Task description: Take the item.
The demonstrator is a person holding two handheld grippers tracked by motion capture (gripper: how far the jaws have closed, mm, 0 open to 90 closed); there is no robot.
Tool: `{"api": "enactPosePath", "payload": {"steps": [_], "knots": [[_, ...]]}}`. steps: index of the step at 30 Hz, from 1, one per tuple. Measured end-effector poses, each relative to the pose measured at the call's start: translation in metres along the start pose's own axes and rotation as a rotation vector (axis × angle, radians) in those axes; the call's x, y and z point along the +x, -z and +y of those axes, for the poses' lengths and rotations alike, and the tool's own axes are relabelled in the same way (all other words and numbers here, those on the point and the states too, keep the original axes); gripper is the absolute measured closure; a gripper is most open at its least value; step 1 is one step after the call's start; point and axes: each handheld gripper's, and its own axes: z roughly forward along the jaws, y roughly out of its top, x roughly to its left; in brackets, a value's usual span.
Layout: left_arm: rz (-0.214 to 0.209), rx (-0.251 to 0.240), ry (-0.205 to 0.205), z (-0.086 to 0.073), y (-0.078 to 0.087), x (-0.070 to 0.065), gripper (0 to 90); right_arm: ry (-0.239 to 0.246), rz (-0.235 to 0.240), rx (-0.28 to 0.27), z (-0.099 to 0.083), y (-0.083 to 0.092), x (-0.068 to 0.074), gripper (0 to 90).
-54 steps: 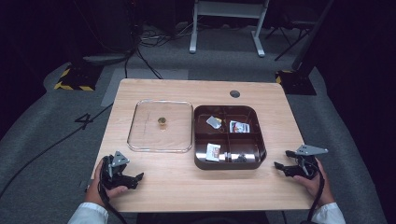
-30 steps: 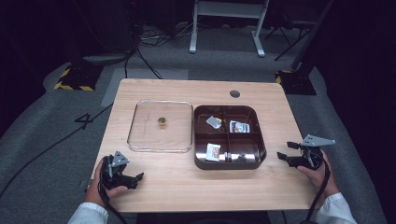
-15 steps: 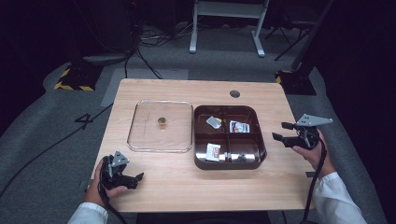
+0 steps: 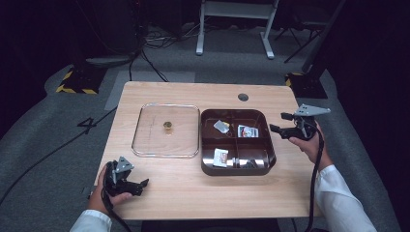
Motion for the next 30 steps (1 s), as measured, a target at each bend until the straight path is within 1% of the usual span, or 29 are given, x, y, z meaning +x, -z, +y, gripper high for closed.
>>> {"api": "enactPosePath", "payload": {"steps": [2,6,7,8,9,10,11,12,14,16,17,18,19,21,25,27,28,30], "knots": [[0.0,0.0,-0.001,0.0,0.0,0.0,0.4,0.014,-0.01,0.003,0.006,-0.005,0.002,24.4],[0.0,0.0,0.0,0.0,0.0,0.0,0.4,0.015,-0.001,0.007,0.014,-0.015,0.003,25.7],[0.0,0.0,0.0,0.0,0.0,0.0,0.4,0.025,0.004,0.021,0.019,-0.024,0.005,27.6],[0.0,0.0,0.0,0.0,0.0,0.0,0.4,0.025,0.004,0.021,0.019,-0.024,0.005,27.6],[0.0,0.0,0.0,0.0,0.0,0.0,0.4,0.028,0.007,0.029,0.021,-0.029,0.007,28.0],[0.0,0.0,-0.001,0.0,0.0,0.0,0.4,0.031,0.013,0.045,0.024,-0.037,0.009,29.3],[0.0,0.0,-0.001,0.0,0.0,0.0,0.4,0.031,0.013,0.045,0.024,-0.037,0.009,29.3],[0.0,0.0,0.0,0.0,0.0,0.0,0.4,0.039,0.013,0.06,0.028,-0.047,0.013,31.2],[0.0,0.0,-0.001,0.0,0.0,0.0,0.4,0.048,0.005,0.07,0.029,-0.054,0.016,32.5],[0.0,0.0,0.0,0.0,0.0,0.0,0.4,0.044,0.015,0.084,0.029,-0.064,0.02,34.3],[0.0,0.0,0.0,0.0,0.0,0.0,0.4,0.05,0.023,0.102,0.029,-0.069,0.022,34.6],[0.0,0.0,0.0,0.0,0.0,0.0,0.3,0.05,0.023,0.102,0.029,-0.069,0.022,34.6],[0.0,0.0,-0.001,0.0,0.0,0.0,0.3,0.055,0.026,0.125,0.029,-0.075,0.025,35.4],[-0.001,-0.001,0.001,0.0,0.0,0.0,0.4,0.07,0.034,0.189,0.028,-0.089,0.03,38.4],[-0.002,0.002,0.0,0.0,0.0,0.0,0.4,0.097,0.019,0.306,0.026,-0.112,0.038,41.5],[-0.002,0.002,0.0,0.0,0.0,0.0,0.3,0.101,0.018,0.369,0.025,-0.122,0.04,42.7],[-0.002,0.0,0.0,0.0,0.0,0.0,0.4,0.09,0.01,0.414,0.027,-0.129,0.04,43.0],[-0.002,0.0,0.0,0.0,0.0,0.0,0.3,0.054,0.014,0.441,0.03,-0.133,0.04,44.5]]}}
